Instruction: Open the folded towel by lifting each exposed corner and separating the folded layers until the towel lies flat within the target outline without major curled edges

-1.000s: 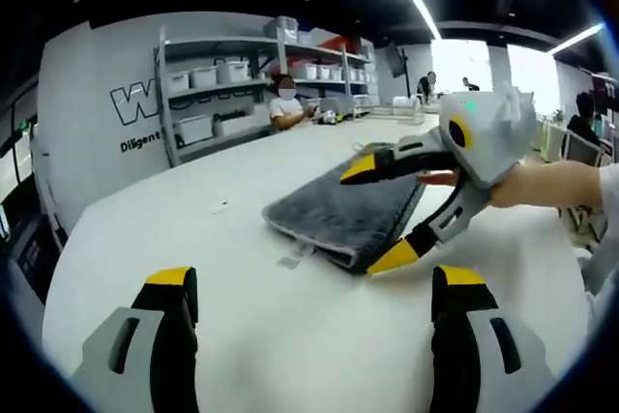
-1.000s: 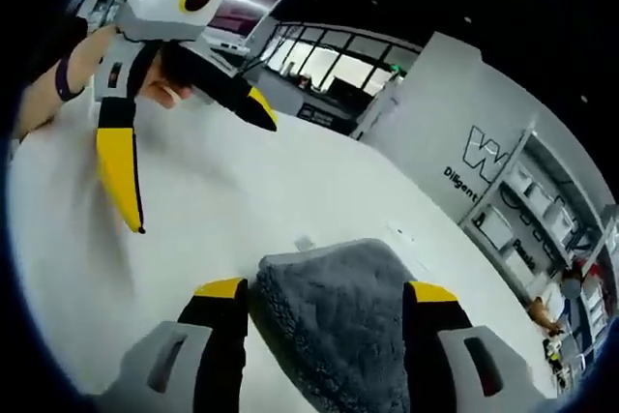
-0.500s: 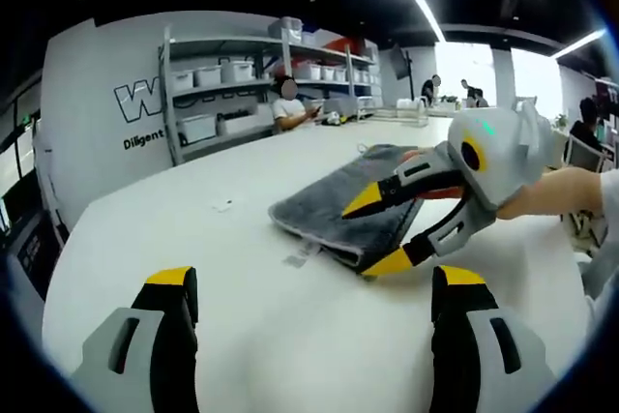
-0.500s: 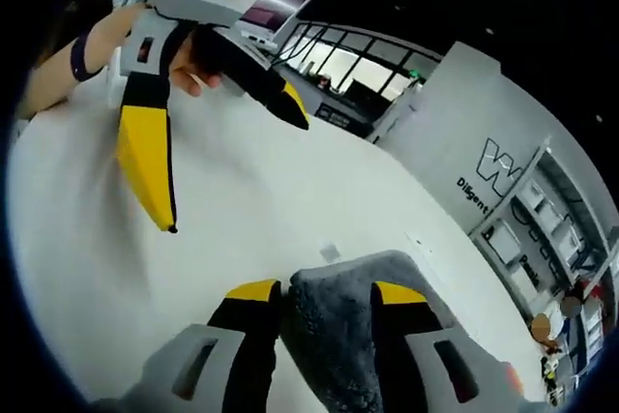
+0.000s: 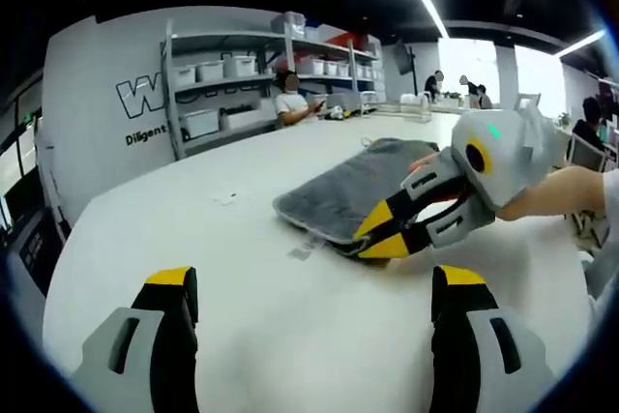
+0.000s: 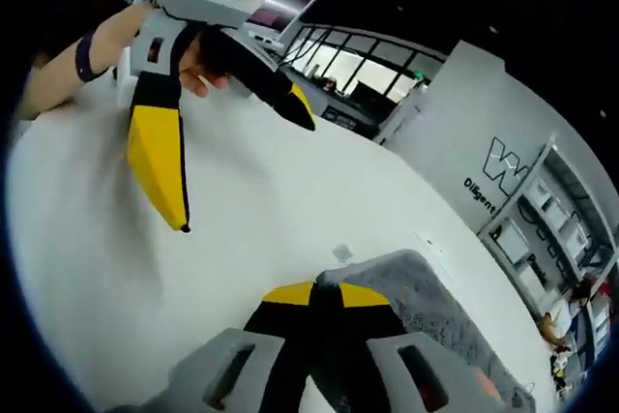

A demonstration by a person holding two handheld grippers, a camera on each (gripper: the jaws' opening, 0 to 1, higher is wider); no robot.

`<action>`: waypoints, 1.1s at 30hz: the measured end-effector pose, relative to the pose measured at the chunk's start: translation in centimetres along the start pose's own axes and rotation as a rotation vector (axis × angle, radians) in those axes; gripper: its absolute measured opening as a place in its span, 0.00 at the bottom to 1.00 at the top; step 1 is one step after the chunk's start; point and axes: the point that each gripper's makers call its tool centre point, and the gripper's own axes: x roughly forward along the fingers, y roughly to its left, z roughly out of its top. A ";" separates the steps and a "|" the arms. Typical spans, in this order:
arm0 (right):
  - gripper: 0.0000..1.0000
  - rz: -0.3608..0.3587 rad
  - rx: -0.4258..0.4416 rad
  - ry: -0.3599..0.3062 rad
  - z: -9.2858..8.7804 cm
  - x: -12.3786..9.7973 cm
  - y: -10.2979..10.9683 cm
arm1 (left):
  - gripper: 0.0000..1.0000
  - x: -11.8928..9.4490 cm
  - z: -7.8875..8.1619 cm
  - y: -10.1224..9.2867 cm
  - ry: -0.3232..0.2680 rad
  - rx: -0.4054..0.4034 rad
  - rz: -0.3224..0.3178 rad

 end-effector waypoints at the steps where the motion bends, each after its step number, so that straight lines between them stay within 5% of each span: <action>1: 0.01 0.001 0.038 -0.010 0.1 0.1 -0.2 | 0.99 0.0 0.0 0.0 0.000 -0.001 0.000; 9: 0.00 0.001 0.296 -0.088 1.0 -0.6 -2.2 | 0.99 0.0 -0.1 -0.1 0.001 -0.004 0.000; 22: 0.00 -0.081 0.338 -0.148 0.0 -1.6 -5.4 | 0.98 0.8 -1.4 -0.1 0.043 0.006 0.004; 33: 0.00 -0.142 0.418 -0.221 -2.2 -2.8 -8.7 | 0.99 1.3 -1.1 -1.3 0.014 0.000 -0.028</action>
